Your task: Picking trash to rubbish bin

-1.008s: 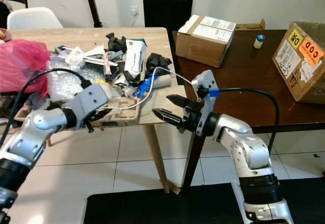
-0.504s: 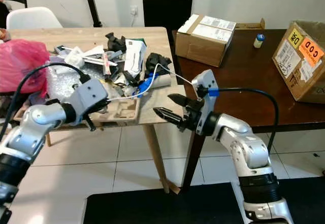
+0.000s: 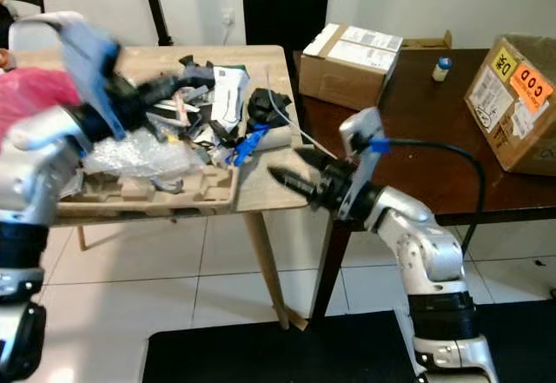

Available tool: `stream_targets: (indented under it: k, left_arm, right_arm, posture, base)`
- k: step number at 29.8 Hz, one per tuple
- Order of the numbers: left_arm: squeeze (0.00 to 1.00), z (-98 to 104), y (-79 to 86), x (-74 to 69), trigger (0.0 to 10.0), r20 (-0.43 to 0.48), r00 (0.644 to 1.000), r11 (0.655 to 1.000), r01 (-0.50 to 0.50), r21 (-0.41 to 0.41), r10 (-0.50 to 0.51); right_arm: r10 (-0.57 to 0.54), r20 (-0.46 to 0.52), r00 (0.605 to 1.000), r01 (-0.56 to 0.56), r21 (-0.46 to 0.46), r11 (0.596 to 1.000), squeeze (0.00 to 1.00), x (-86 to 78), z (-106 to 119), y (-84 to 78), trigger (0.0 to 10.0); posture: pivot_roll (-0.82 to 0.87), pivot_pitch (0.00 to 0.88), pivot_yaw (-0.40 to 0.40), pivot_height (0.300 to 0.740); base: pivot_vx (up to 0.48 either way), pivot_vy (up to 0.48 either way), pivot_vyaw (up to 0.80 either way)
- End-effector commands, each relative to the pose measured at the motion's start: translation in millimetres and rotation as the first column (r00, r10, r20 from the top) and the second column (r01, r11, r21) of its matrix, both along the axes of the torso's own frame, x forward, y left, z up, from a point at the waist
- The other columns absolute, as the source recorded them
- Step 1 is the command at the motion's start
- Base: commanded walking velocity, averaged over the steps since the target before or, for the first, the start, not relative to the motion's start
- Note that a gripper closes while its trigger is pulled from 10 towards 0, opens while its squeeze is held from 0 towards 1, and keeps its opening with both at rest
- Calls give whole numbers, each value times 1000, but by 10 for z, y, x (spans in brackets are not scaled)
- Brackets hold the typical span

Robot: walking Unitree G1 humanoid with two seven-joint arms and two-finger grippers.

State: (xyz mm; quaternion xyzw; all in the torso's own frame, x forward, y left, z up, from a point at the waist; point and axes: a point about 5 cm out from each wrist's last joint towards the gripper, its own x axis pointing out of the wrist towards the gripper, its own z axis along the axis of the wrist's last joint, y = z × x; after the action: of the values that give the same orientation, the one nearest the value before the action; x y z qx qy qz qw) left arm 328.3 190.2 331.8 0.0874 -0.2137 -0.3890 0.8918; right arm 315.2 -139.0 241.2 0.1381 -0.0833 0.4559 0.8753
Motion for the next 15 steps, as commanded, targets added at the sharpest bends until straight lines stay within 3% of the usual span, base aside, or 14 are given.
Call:
stream_targets:
  k: [1,5,6,7,10,11,15]
  left_arm:
    - [0,96,-50,-115,0,-1,992,990,128,-56,-129]
    - [0,203,-83,-233,0,4,968,959,250,-137,-251]
    - [0,313,-102,-343,0,28,933,910,356,-211,-359]
    - [0,313,-102,-343,0,28,933,910,356,-211,-359]
    - [0,438,-139,-535,0,55,849,815,520,-254,-525]
    - [0,438,-139,-535,0,55,849,815,520,-254,-525]
    - [0,473,-142,-747,0,26,734,710,665,-232,-679]
  right_arm:
    - [16,10,1000,-17,122,992,0,-17,134,-85,10000]
    - [41,37,998,-48,242,969,0,-42,266,-172,10000]
    - [50,60,997,-67,331,941,0,-55,362,-255,10000]
    - [50,60,997,-67,331,941,0,-55,362,-255,10000]
    - [52,88,995,-85,423,902,0,-69,456,-342,10000]
    - [52,88,995,-85,423,902,0,-69,456,-342,10000]
    - [54,87,995,-89,466,880,0,-70,490,-378,10000]
  posture:
    - [18,84,5,740]
    - [18,84,5,740]
    - [19,83,5,740]
    - [19,83,5,740]
    - [19,83,5,740]
    - [19,83,5,740]
    - [27,83,4,740]
  base:
    - [0,0,0]
    - [0,0,0]
    - [0,0,0]
    - [0,0,0]
    - [0,0,0]
    - [0,0,0]
    - [0,0,0]
